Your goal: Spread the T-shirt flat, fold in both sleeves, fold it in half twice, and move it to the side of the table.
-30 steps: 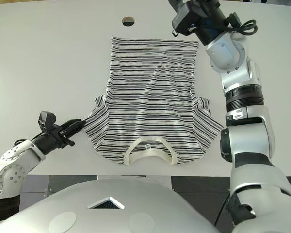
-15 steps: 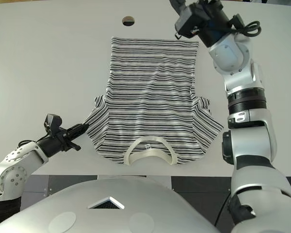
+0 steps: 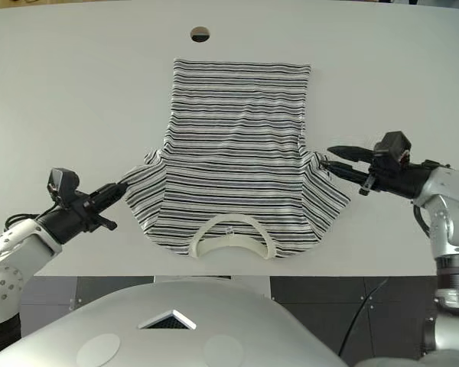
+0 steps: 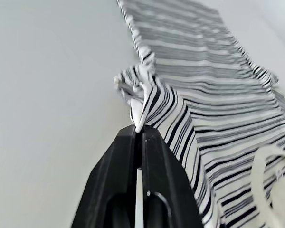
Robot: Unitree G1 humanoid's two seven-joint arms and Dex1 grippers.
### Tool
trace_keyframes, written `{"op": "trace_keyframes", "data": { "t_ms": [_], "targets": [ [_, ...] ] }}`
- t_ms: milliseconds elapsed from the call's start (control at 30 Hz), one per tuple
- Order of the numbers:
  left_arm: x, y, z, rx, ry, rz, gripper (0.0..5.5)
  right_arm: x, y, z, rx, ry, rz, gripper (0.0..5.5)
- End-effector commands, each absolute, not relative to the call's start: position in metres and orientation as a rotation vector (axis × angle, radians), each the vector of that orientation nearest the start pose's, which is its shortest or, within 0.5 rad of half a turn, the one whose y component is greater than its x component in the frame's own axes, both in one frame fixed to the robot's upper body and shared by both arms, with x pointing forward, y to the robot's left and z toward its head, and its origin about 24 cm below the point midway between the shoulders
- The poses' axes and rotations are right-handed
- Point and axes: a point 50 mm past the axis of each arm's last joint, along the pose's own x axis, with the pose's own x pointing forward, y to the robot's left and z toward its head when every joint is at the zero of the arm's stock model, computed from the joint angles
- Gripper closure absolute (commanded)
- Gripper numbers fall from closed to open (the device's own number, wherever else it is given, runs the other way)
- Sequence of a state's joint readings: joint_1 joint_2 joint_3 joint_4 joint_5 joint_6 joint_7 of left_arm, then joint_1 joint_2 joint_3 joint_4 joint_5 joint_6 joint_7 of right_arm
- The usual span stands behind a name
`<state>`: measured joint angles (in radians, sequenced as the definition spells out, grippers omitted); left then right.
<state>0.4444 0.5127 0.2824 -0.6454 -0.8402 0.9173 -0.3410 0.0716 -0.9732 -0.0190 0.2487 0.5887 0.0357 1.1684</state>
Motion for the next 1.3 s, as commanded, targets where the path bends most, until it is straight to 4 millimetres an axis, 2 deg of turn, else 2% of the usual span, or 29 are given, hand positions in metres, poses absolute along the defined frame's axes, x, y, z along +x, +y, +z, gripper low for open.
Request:
{"op": "trace_keyframes", "data": {
  "t_ms": [33,167,267,600,900,1167,1300],
  "targets": [
    [0.148,0.210,0.081,-0.289,0.582,-0.462,5.39,0.187,-0.331,0.065,-0.128,0.689,0.905,4.03],
    [0.151,0.197,0.090,-0.298,0.546,-0.518,5.39,0.180,-0.343,0.057,-0.062,0.797,0.893,4.03],
    [0.152,0.185,0.090,-0.311,0.552,-0.564,5.39,0.177,-0.347,0.053,0.022,0.828,0.875,4.03],
    [0.152,0.147,0.079,-0.356,0.597,-0.679,5.39,0.179,-0.345,0.053,0.080,0.858,0.908,4.03],
    [0.163,0.111,0.066,-0.435,0.615,-0.753,5.39,0.179,-0.338,0.049,0.128,0.846,0.916,4.03],
    [0.157,0.099,0.048,-0.443,0.692,-0.766,5.39,0.178,-0.338,0.047,0.100,0.886,0.924,4.03],
    [0.157,0.100,0.049,-0.458,0.678,-0.749,4.80,0.183,-0.343,0.051,0.099,0.865,0.918,4.03]
  ]
}}
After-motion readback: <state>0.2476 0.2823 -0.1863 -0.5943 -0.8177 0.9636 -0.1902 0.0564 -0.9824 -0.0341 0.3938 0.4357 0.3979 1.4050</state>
